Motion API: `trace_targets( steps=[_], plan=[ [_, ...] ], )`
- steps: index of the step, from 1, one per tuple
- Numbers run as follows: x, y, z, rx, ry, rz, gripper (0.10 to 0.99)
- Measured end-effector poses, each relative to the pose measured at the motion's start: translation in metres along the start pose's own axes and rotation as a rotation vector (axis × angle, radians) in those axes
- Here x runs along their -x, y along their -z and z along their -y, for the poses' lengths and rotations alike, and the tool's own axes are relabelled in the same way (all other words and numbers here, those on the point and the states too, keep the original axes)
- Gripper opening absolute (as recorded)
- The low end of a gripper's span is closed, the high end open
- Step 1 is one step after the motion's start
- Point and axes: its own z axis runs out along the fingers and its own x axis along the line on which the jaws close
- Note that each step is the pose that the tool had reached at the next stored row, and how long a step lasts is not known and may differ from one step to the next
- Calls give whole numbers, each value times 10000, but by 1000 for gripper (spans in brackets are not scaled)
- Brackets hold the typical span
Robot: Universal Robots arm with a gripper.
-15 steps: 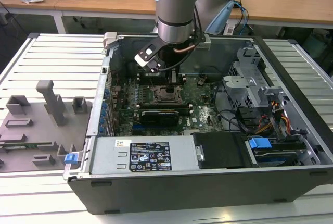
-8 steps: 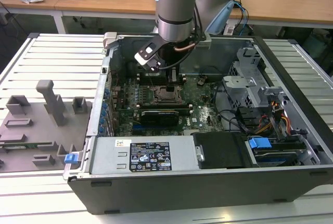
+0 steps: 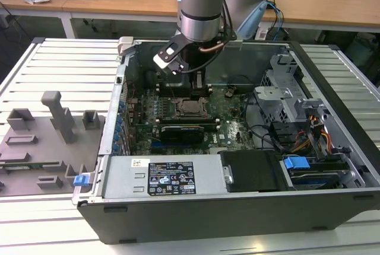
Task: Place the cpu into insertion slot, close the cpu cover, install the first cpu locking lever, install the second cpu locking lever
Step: 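Install the first cpu locking lever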
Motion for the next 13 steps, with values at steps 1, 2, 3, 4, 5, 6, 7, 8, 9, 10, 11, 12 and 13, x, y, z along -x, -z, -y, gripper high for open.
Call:
trace_targets(
  steps=[1, 2, 3, 4, 5, 6, 7, 8, 9, 10, 11, 12, 13],
  plan=[
    [0, 11, 0, 0, 0, -1, 106],
    [0, 16, -1, 0, 0, 0, 106],
    [-1, 18, -1, 1, 0, -1, 106],
    [0, 23, -1, 0, 0, 0, 106],
    [0, 28, -1, -1, 0, 1, 106],
    [0, 33, -1, 0, 0, 1, 106],
    [0, 40, -1, 0, 0, 1, 106],
    [-1, 44, -2, 1, 0, -1, 106],
    [0, 51, -2, 0, 0, 1, 106],
    [0, 55, -2, 0, 0, 1, 106],
    [0, 62, -2, 0, 0, 1, 106],
    [0, 74, -2, 0, 0, 1, 106],
    [-1, 82, -3, 0, 0, 1, 106]
  ],
)
